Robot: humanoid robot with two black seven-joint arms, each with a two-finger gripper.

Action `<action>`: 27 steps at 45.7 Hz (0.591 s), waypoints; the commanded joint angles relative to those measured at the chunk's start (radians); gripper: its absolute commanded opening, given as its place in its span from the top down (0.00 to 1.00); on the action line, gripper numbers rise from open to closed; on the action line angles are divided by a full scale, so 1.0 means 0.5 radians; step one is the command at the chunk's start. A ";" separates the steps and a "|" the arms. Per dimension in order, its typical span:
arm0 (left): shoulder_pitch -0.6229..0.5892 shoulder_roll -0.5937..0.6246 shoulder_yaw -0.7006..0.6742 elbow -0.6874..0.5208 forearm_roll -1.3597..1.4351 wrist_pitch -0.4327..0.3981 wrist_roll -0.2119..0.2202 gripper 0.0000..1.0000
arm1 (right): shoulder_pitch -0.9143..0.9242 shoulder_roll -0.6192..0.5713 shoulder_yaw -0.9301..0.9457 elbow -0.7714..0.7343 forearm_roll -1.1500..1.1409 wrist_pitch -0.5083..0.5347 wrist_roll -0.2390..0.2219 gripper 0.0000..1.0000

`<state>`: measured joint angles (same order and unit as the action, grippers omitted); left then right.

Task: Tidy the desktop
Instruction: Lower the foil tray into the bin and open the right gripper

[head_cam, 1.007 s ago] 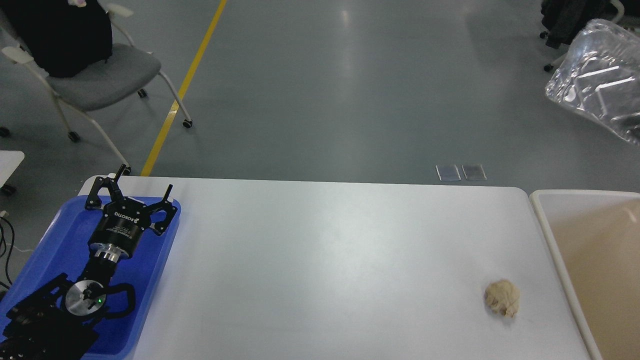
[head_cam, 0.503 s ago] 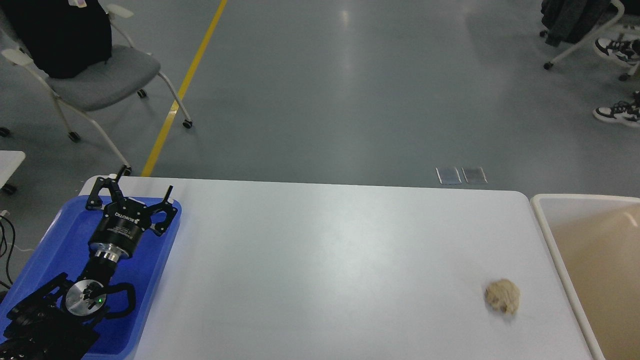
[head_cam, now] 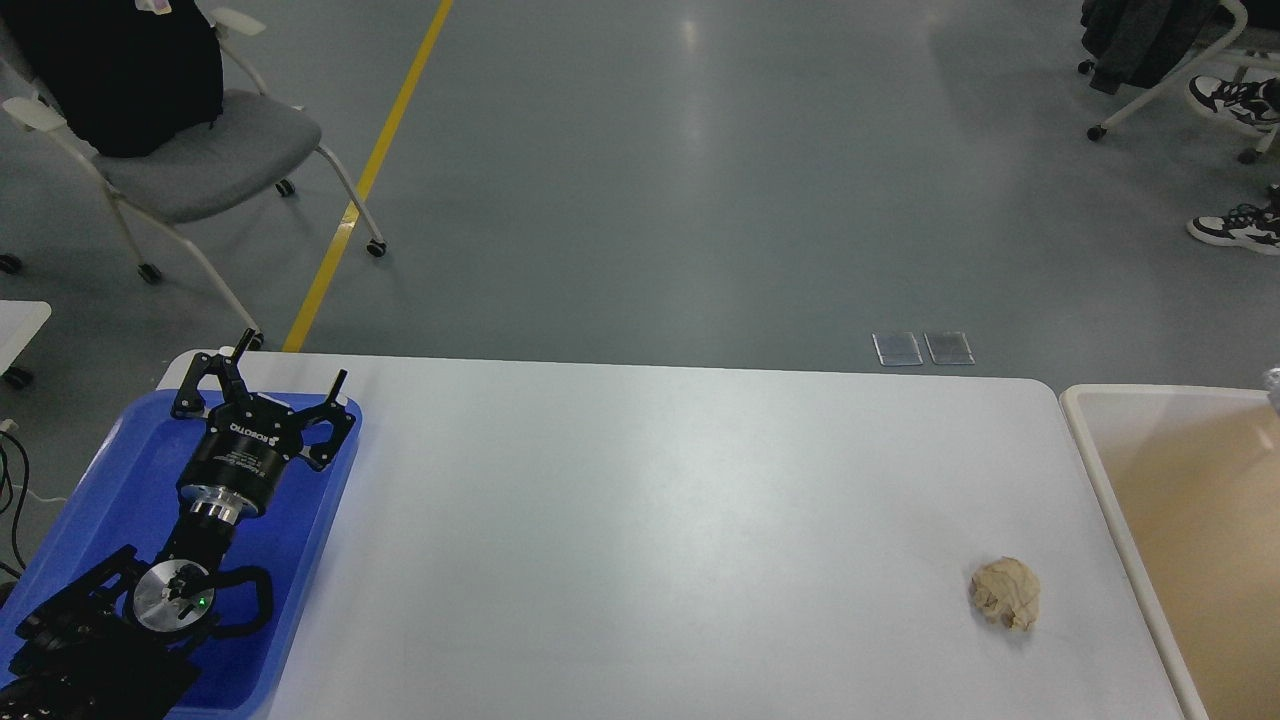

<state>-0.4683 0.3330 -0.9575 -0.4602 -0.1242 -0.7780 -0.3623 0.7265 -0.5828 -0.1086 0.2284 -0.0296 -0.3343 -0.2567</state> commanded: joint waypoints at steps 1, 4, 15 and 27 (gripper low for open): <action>-0.002 0.000 0.001 0.000 0.000 0.001 -0.003 0.01 | -0.226 0.245 0.211 -0.205 0.007 0.024 0.004 1.00; -0.002 0.000 0.001 0.000 0.000 0.001 -0.003 0.01 | -0.250 0.279 0.211 -0.205 0.007 0.024 0.004 1.00; -0.002 0.000 0.001 0.000 0.000 0.001 -0.003 0.01 | -0.293 0.349 0.205 -0.205 0.004 0.024 0.007 1.00; -0.002 0.000 0.001 0.000 0.000 0.001 -0.003 0.01 | -0.293 0.359 0.205 -0.205 0.004 0.024 0.065 0.23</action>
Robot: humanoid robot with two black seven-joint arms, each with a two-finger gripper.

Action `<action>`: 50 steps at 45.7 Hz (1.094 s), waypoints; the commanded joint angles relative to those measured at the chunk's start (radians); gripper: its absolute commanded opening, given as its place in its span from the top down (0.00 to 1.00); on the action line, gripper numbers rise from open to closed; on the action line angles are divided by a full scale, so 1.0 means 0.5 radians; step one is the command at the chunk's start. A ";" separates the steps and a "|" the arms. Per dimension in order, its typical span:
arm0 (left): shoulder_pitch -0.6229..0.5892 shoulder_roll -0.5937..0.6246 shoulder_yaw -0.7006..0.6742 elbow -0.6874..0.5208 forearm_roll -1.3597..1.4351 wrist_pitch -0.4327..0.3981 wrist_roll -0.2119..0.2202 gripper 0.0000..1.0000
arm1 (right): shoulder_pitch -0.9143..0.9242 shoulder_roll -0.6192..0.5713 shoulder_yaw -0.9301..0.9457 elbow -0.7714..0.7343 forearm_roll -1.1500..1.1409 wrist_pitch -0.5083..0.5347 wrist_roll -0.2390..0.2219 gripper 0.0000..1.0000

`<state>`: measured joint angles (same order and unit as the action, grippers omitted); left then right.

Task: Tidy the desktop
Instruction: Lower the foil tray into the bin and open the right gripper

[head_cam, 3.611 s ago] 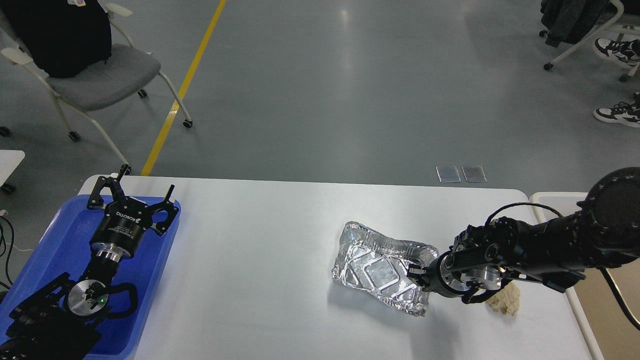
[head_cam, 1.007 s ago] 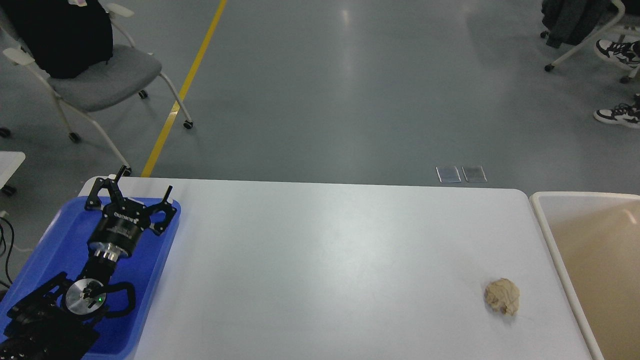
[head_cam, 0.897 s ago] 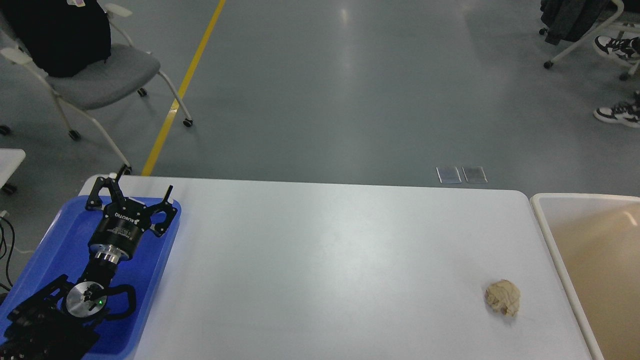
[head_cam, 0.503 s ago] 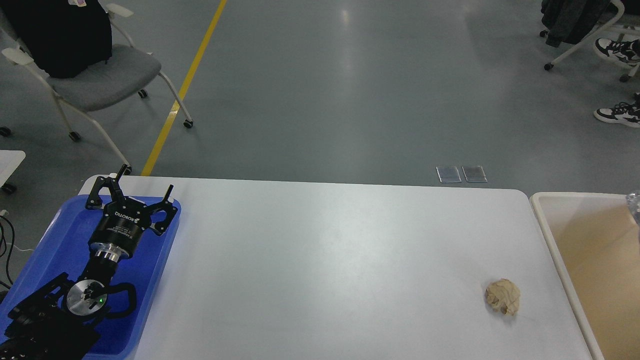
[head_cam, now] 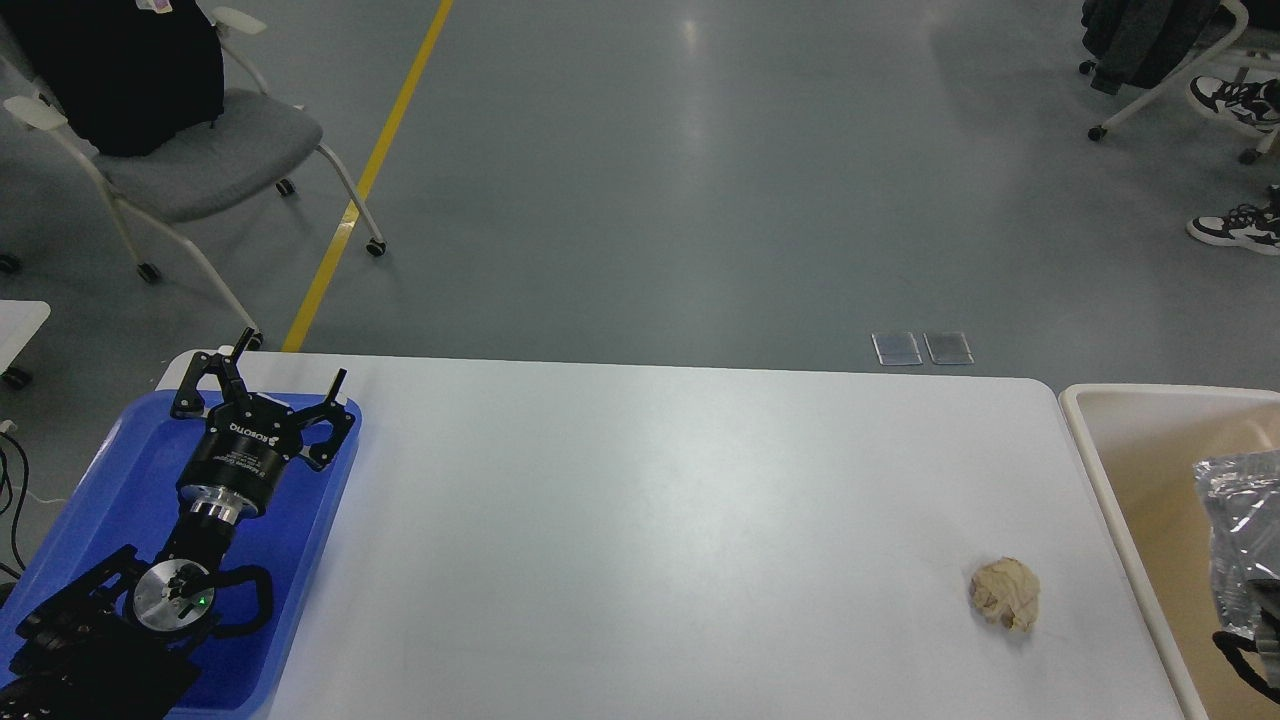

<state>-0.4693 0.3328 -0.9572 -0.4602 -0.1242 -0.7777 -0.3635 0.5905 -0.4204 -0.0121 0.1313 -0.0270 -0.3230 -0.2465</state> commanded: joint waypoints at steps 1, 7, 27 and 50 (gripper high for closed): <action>0.000 0.000 0.000 0.000 0.000 0.000 0.000 0.01 | -0.018 0.034 0.012 -0.008 -0.001 0.002 0.051 0.15; 0.000 0.000 0.003 0.000 0.000 0.000 0.000 0.01 | -0.006 0.031 0.006 -0.008 -0.004 0.005 0.060 0.02; -0.003 -0.003 0.003 0.000 0.000 0.000 -0.003 0.01 | 0.325 -0.052 -0.046 0.010 -0.069 0.170 0.057 0.01; -0.003 -0.003 0.003 0.000 0.000 0.000 -0.003 0.01 | 1.086 -0.549 -0.497 0.448 -0.191 0.563 0.042 0.02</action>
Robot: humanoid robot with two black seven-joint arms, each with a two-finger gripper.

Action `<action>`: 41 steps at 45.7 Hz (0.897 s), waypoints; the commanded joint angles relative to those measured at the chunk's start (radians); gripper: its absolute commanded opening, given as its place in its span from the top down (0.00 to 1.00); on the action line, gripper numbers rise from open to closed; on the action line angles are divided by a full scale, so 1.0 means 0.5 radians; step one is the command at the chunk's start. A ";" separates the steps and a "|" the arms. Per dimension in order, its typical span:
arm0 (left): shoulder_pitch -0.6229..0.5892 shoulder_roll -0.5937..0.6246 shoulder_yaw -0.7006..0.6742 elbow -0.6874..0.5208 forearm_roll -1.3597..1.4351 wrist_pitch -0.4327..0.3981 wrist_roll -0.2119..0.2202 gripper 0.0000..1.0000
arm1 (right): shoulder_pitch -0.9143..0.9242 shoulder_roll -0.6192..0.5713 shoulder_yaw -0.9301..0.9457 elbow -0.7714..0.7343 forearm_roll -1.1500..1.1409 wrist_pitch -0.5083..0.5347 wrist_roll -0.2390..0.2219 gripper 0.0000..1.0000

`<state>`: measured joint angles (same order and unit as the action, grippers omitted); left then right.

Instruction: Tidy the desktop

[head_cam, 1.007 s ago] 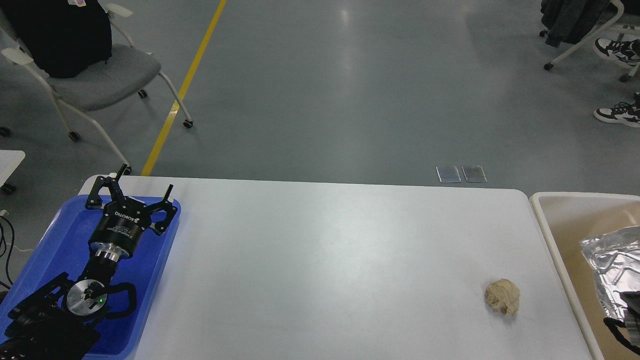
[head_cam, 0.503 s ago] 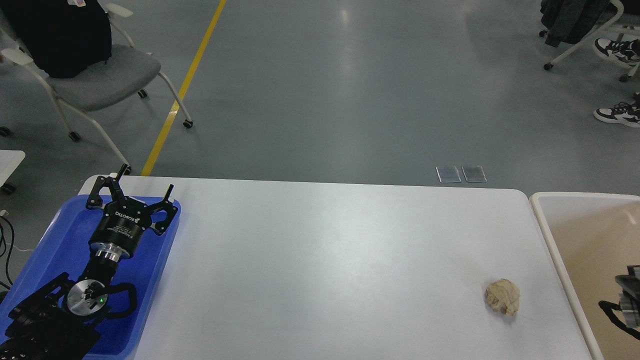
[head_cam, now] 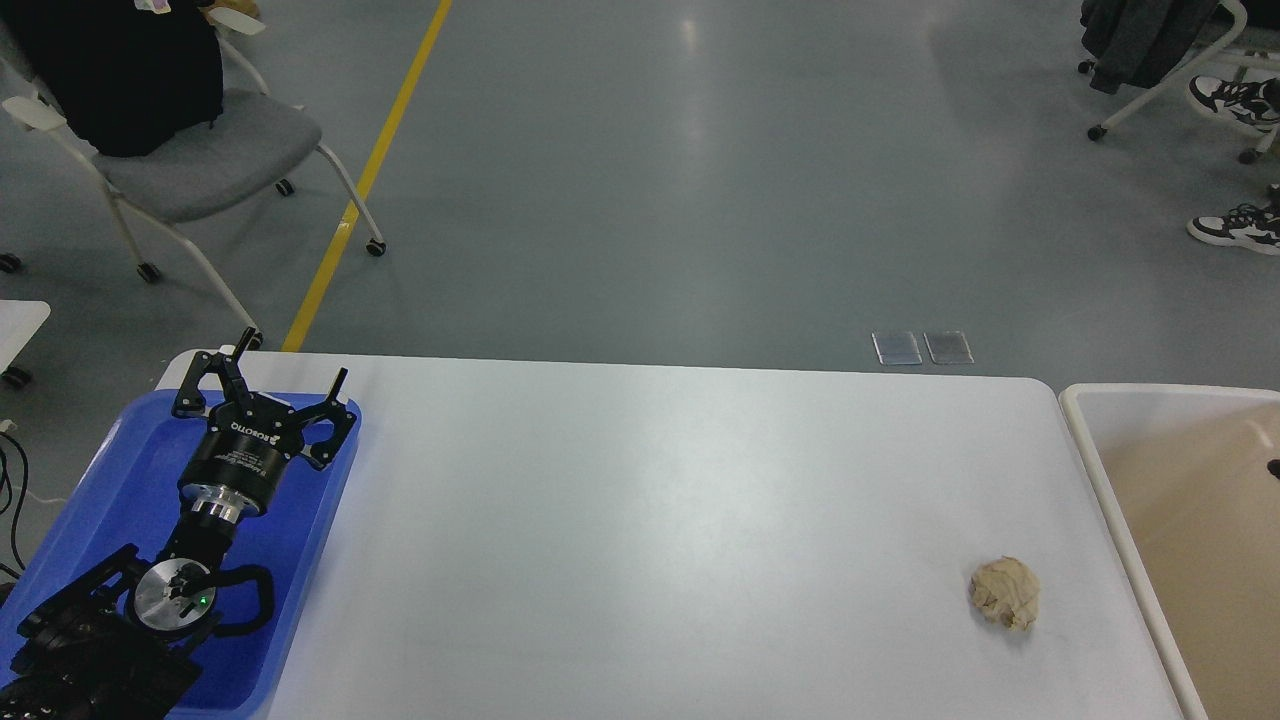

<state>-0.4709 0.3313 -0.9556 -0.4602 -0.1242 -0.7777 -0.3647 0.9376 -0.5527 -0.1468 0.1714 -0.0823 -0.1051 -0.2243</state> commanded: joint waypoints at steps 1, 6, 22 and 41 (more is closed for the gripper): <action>0.000 0.000 0.000 0.000 0.000 0.000 -0.001 0.01 | 0.444 -0.330 -0.261 0.463 -0.102 0.124 -0.002 0.02; 0.000 0.000 0.000 0.000 0.000 0.000 -0.001 0.01 | 0.723 -0.499 -0.494 0.862 -0.161 0.097 0.001 0.02; -0.003 -0.003 0.003 0.000 0.000 -0.003 0.005 0.01 | 1.524 -0.499 -1.280 1.562 -0.127 0.106 0.022 0.02; -0.003 -0.003 0.003 0.000 0.000 -0.003 0.005 0.01 | 2.226 -0.073 -2.047 1.903 -0.121 0.133 0.145 0.02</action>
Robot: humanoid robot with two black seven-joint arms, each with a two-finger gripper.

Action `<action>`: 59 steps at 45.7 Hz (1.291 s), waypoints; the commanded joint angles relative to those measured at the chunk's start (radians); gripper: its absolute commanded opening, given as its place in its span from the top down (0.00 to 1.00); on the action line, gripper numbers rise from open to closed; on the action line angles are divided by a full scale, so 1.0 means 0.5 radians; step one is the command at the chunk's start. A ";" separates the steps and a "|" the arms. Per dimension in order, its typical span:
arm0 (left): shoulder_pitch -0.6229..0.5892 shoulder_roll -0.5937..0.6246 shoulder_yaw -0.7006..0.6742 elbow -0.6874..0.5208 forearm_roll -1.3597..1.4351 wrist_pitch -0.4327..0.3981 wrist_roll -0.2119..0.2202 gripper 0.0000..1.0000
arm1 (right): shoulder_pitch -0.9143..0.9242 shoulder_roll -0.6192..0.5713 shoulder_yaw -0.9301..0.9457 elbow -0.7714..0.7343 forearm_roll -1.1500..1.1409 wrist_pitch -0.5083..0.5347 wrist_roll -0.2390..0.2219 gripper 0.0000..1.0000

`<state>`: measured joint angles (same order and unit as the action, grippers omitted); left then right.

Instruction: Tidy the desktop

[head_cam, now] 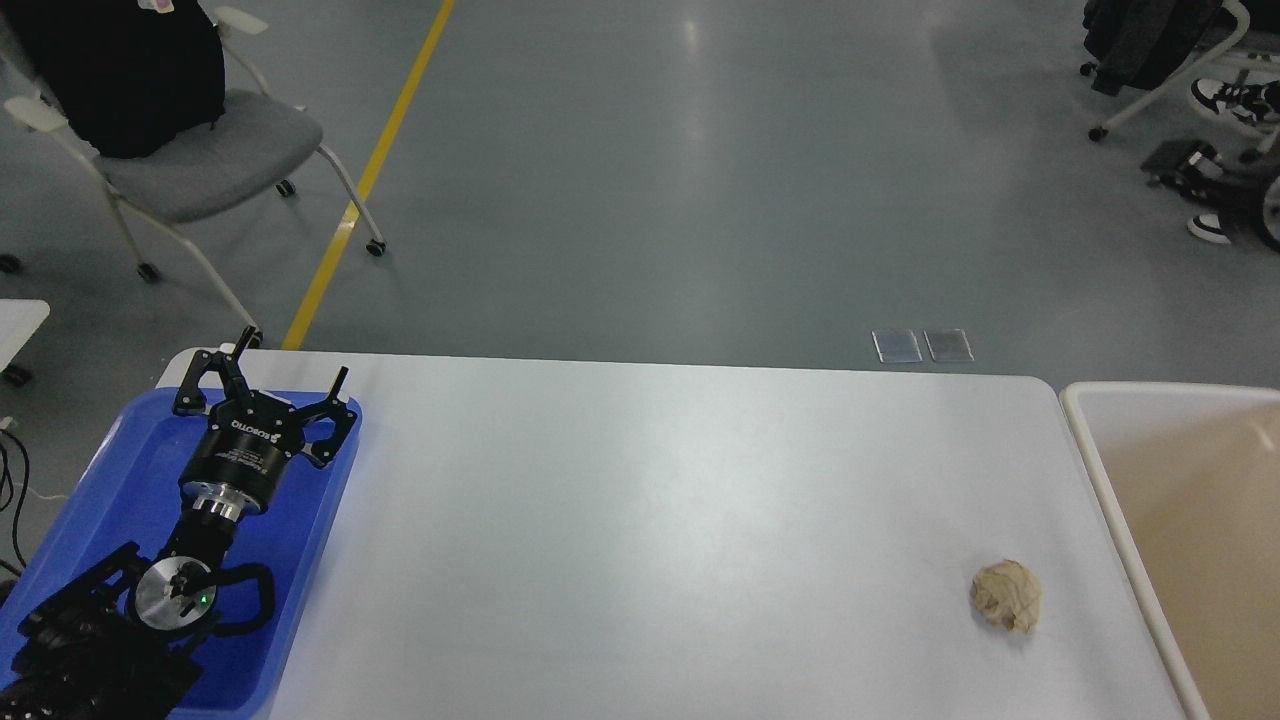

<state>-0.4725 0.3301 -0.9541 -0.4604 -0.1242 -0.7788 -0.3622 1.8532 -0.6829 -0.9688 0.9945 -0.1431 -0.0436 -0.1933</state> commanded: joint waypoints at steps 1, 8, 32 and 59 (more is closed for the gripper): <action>0.000 -0.001 0.000 0.000 0.000 -0.001 0.000 0.01 | 0.423 0.200 -0.415 0.290 0.001 0.011 0.086 0.02; 0.000 -0.001 0.000 0.000 0.000 0.002 0.000 0.01 | 0.579 0.304 -0.462 0.477 0.004 0.026 0.086 0.02; 0.000 0.003 0.000 0.000 0.000 0.002 -0.003 0.01 | 1.015 0.596 -0.544 1.054 0.075 0.302 0.166 0.01; 0.003 -0.001 0.000 0.000 0.000 0.002 -0.003 0.01 | 1.257 0.795 -0.437 1.232 -0.054 1.244 0.267 0.01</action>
<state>-0.4711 0.3306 -0.9541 -0.4602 -0.1242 -0.7778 -0.3637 2.4080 -0.3271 -1.2014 1.5882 -0.1218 0.3973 -0.0664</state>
